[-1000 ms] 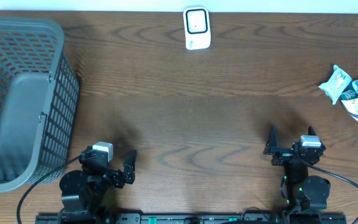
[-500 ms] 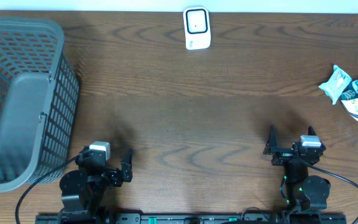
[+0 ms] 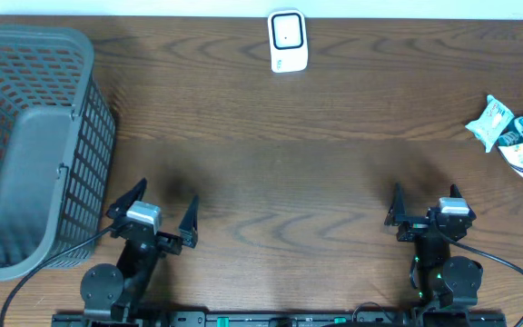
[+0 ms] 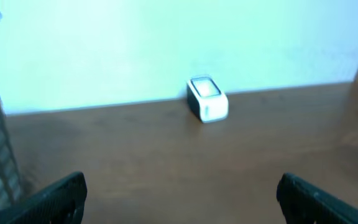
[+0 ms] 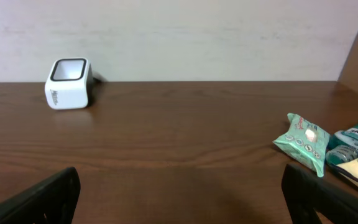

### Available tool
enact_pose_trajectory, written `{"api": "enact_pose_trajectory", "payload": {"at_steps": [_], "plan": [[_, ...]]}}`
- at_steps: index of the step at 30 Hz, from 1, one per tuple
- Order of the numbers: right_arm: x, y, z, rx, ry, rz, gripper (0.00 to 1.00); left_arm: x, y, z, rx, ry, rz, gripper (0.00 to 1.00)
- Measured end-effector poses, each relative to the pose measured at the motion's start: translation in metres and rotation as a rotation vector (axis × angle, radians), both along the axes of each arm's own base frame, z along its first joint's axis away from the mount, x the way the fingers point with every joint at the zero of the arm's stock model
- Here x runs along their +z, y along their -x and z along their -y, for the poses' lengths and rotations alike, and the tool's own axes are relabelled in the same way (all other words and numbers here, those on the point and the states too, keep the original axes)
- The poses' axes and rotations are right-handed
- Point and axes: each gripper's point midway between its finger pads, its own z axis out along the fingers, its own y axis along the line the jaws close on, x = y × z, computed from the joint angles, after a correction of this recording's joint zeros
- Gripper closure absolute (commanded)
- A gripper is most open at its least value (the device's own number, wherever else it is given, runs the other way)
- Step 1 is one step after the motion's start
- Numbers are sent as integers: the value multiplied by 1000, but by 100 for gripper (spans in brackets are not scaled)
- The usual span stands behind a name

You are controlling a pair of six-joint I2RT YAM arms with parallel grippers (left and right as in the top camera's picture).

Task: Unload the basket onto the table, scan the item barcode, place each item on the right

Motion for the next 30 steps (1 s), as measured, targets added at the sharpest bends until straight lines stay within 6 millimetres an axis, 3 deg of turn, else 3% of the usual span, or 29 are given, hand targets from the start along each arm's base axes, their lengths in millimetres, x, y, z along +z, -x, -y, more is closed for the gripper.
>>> {"api": "enact_pose_trajectory", "payload": {"at_steps": [8, 21, 24, 28, 30], "plan": [[0, 0, 0, 0, 0, 0, 1, 34, -6, -13, 79, 49, 173, 2], [0, 0, 0, 0, 0, 0, 1, -24, -18, -9, 91, 81, 58, 2], [0, 0, 0, 0, 0, 0, 1, -27, -19, -10, 98, 88, 46, 2], [0, 0, 0, 0, 0, 0, 1, -57, -19, -12, 114, 64, -74, 2], [0, 0, 0, 0, 0, 2, 1, -60, -18, -14, 123, 61, -91, 2]]}}
